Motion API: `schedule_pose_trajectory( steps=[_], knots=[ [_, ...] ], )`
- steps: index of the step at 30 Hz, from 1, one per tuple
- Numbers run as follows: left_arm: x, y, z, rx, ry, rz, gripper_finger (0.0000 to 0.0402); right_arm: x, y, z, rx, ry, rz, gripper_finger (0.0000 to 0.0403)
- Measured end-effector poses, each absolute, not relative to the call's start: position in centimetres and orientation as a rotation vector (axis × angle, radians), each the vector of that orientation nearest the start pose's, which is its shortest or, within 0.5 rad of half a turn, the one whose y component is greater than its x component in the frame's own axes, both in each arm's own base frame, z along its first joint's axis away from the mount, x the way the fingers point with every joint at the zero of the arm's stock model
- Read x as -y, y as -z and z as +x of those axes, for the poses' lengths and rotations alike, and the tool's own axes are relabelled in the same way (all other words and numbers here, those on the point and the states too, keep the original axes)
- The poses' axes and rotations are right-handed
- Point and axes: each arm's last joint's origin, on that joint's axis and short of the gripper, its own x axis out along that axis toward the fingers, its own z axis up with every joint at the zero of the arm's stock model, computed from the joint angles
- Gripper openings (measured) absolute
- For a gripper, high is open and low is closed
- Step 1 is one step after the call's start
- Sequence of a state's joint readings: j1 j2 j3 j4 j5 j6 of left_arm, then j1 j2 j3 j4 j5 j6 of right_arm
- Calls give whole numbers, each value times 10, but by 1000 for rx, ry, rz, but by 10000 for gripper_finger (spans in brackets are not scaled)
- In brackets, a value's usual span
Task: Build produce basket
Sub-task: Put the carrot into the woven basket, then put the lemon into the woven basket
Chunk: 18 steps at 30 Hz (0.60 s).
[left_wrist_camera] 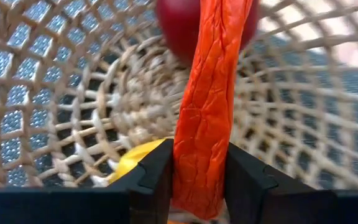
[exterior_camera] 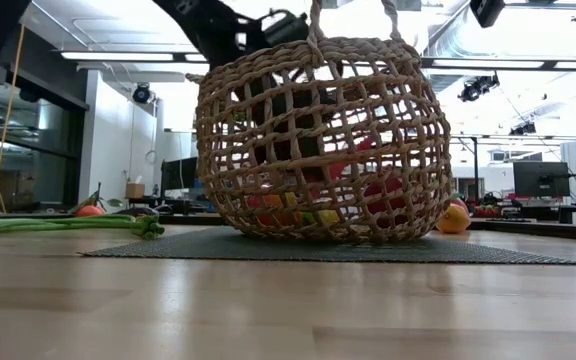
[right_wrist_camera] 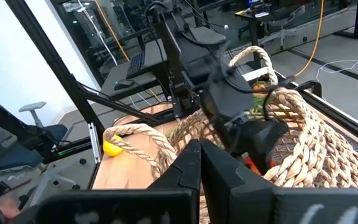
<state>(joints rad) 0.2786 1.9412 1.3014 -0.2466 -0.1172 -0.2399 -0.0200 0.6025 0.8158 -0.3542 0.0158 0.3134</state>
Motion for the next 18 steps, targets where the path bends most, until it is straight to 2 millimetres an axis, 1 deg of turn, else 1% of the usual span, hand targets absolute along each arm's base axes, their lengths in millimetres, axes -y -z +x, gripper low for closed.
schedule_pose_trajectory(
  steps=[3,7,10,13,16,18],
  knots=[
    [-119,-170,393,-853,-486,-273,104,3,-350,125,-134,58,315,0],
    [-120,-170,393,-852,-539,-241,104,3,-350,125,-135,58,315,0],
    [-121,-171,393,-845,-539,-227,112,3,-350,125,-135,58,314,0],
    [-123,-171,392,-847,-544,-231,138,3,-350,125,-135,58,314,0],
    [-124,-171,392,-850,-546,-233,178,3,-350,125,-135,58,313,0],
    [-126,-175,393,-857,-539,-240,206,3,-350,125,-135,58,313,0]
  ],
)
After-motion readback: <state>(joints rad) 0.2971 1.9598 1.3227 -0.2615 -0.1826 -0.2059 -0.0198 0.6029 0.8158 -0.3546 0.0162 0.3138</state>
